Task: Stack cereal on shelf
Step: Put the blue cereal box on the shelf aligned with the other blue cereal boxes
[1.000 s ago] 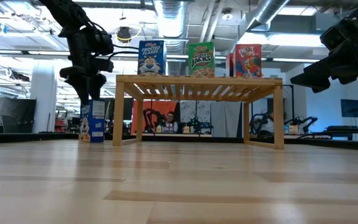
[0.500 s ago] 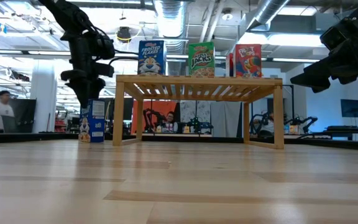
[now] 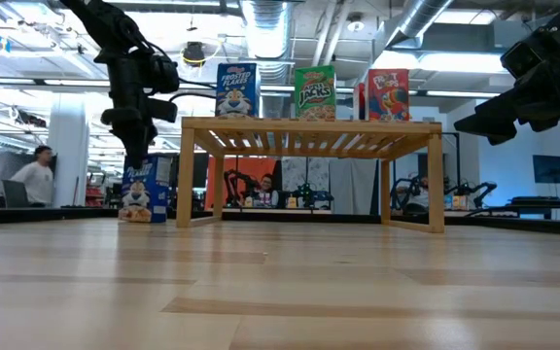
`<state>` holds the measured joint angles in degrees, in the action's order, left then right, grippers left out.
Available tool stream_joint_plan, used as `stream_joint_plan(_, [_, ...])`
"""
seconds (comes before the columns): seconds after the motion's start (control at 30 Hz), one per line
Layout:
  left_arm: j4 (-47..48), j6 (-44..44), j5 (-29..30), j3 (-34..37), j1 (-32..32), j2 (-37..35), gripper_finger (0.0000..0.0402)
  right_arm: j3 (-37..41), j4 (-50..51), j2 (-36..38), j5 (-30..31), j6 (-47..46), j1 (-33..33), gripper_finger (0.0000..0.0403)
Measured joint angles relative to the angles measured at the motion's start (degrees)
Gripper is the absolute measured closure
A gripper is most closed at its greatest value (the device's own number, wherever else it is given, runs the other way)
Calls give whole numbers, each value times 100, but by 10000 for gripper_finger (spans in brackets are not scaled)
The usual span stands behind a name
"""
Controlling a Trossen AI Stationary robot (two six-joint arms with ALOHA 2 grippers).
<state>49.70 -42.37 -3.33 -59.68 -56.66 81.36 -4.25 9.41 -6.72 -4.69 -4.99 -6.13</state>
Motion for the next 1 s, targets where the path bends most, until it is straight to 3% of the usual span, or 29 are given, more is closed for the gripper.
stream_joint_plan(0.37, [328,331,-100,0,0,-557,176,0,0,1,0,0,0,142])
stream_joint_plan(0.63, [741,925,-109,0,42,-1465,177,0,-1,1,0,0,0,142])
stream_joint_plan(1.0, [851,1649,587,-381,860,-2770,177,0,0,1,0,0,0,142])
